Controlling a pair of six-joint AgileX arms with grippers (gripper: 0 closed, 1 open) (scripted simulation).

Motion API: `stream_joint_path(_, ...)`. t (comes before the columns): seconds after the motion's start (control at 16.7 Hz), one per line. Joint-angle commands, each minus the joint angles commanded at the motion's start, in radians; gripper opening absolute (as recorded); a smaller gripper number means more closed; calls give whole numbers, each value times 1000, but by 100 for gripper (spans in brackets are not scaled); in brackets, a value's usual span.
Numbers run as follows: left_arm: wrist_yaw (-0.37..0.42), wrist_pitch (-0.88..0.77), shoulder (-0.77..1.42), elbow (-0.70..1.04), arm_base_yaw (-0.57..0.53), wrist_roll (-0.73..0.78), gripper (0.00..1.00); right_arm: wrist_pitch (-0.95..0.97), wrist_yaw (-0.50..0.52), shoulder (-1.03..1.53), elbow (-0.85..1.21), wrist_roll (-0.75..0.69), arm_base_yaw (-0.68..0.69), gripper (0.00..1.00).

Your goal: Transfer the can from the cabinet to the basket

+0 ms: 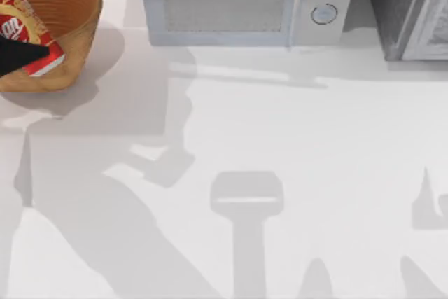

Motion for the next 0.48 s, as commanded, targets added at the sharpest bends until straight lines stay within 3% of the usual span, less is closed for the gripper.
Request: stream_joint_path(0.48, 0, 0, 0, 0, 0, 0, 98, 0, 0, 0, 0, 0, 0, 100)
